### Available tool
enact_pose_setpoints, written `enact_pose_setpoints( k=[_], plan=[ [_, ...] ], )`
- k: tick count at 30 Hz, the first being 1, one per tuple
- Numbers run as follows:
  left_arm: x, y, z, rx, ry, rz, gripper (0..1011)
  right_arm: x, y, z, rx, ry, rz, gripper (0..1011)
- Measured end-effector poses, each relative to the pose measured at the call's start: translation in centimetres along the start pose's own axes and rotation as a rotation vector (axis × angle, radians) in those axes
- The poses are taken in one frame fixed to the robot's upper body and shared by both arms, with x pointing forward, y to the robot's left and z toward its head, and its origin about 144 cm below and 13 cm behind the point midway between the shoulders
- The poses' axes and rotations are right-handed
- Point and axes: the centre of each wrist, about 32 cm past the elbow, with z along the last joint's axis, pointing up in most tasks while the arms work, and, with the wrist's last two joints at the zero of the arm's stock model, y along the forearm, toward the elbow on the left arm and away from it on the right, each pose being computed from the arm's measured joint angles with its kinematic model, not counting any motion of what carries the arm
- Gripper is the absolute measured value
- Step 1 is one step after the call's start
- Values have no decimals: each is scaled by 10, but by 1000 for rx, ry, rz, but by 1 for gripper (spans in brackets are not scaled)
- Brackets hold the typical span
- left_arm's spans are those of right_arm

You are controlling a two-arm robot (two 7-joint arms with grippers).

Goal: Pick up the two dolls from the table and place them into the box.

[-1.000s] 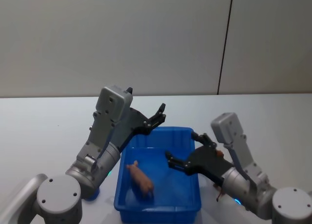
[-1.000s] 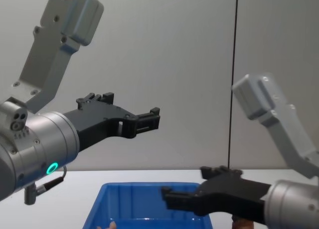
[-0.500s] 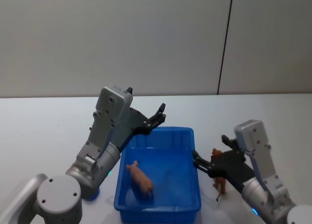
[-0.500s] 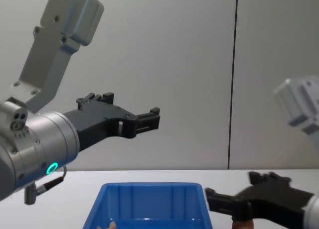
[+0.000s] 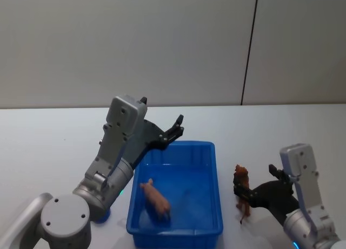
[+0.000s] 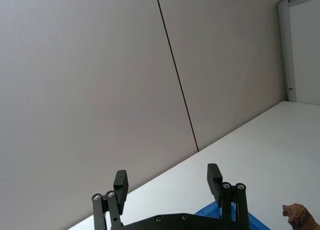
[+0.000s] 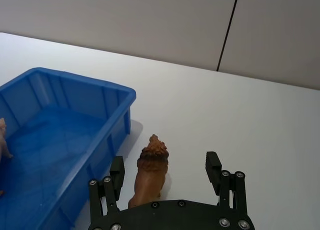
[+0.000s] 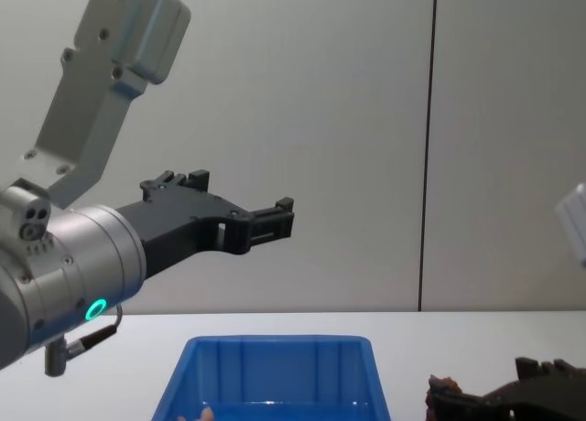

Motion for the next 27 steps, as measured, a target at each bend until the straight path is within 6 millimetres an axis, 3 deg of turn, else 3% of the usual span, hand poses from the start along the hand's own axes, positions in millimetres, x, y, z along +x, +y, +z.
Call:
enact_pose_setpoints(
  k=[27],
  plan=[
    [0,0,0,0,0,0,1001,-17,13,-12,-86,77,-35,976]
  ],
)
